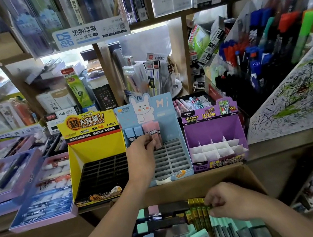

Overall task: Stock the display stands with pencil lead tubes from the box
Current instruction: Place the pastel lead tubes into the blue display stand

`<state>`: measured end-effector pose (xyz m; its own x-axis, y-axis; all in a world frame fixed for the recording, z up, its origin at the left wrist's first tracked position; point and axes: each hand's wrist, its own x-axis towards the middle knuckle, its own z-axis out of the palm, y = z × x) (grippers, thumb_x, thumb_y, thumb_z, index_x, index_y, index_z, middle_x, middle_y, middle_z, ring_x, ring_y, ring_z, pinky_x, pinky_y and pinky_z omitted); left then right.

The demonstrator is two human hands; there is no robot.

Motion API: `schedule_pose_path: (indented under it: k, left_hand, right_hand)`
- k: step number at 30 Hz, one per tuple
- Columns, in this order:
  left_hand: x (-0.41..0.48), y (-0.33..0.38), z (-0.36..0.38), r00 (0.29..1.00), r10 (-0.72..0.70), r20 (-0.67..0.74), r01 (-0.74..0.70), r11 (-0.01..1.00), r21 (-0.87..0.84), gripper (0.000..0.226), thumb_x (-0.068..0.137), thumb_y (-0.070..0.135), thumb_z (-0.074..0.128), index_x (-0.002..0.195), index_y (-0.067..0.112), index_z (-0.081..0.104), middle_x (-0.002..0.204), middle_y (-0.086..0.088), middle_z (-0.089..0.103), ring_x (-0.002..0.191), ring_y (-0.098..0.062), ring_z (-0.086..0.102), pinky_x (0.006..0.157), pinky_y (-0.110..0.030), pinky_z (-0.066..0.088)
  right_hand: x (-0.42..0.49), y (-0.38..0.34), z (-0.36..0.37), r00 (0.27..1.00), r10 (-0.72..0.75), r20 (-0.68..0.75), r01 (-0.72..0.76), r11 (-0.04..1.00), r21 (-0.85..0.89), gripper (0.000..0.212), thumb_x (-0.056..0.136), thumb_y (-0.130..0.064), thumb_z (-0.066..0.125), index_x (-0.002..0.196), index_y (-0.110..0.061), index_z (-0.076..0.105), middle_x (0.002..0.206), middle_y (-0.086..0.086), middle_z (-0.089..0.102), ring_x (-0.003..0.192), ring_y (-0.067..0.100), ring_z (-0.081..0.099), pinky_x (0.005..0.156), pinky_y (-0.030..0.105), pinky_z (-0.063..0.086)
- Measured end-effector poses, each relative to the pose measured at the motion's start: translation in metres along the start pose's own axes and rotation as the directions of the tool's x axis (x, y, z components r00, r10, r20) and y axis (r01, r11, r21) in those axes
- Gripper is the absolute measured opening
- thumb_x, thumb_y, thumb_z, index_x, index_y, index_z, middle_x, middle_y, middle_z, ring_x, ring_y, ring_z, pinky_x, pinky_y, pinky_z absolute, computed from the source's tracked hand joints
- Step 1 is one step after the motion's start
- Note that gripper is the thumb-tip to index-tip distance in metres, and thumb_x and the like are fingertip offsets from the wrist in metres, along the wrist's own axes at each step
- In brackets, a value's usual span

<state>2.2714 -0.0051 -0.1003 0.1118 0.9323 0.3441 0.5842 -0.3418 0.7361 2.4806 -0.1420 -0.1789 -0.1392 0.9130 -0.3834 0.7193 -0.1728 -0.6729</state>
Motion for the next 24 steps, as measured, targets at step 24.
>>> schedule_pose_path:
  k: [24]
  left_hand:
    - [0.003, -0.003, 0.012, 0.999, -0.04, -0.007, 0.04, 0.956, 0.292, 0.009, 0.097, 0.024, 0.066, 0.104, 0.018, 0.069, 0.093, 0.0, 0.077, 0.088, -0.022, 0.071, 0.076, -0.044, 0.06]
  right_hand:
    - [0.002, -0.002, 0.002, 1.0, 0.016, 0.006, -0.016, 0.999, -0.03, 0.036, 0.09, -0.038, 0.076, 0.123, -0.027, 0.07, 0.099, -0.012, 0.065, 0.092, 0.006, 0.065, 0.076, 0.018, 0.05]
